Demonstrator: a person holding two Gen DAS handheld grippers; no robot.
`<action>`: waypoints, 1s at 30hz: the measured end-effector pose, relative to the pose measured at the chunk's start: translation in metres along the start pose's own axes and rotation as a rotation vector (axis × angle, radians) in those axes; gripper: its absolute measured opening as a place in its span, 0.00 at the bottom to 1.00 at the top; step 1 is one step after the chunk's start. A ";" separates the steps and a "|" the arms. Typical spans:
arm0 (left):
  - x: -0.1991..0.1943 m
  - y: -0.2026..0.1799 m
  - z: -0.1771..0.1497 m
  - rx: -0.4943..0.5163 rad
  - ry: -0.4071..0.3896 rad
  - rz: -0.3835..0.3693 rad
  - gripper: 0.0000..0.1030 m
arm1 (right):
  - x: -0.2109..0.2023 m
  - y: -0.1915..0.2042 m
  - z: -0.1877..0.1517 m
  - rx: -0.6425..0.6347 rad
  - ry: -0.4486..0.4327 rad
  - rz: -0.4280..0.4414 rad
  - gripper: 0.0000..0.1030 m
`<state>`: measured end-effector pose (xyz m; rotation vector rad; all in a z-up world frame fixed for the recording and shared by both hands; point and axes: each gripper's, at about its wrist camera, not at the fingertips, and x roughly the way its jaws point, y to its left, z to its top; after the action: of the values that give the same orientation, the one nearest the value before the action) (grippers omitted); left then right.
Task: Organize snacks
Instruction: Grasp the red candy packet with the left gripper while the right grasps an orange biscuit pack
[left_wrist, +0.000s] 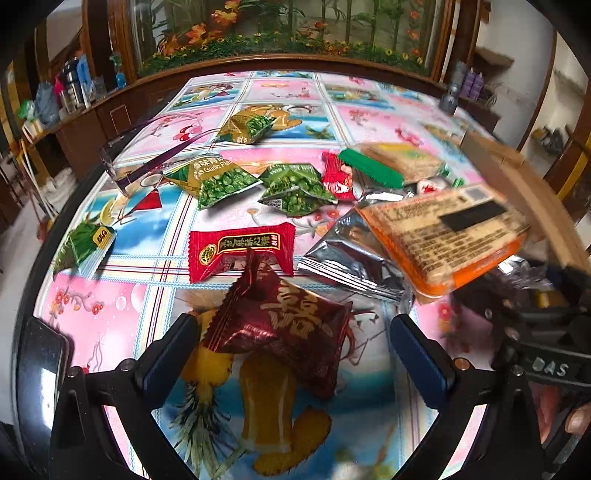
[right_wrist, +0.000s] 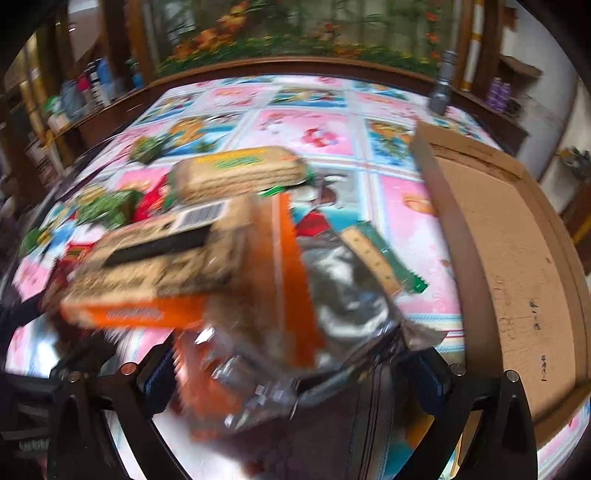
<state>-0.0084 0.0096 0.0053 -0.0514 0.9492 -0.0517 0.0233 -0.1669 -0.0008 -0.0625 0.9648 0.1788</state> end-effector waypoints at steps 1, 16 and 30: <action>-0.003 0.003 0.000 -0.016 -0.010 -0.014 1.00 | -0.003 -0.001 -0.001 0.003 0.003 0.030 0.95; -0.037 0.035 0.001 -0.167 -0.174 -0.087 0.70 | -0.052 -0.033 0.033 0.017 -0.029 0.336 0.62; -0.026 0.060 0.003 -0.289 -0.130 -0.142 0.67 | -0.002 0.017 0.079 -0.141 -0.006 0.535 0.62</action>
<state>-0.0195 0.0715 0.0238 -0.3855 0.8167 -0.0416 0.0836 -0.1402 0.0465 0.0687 0.9455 0.7392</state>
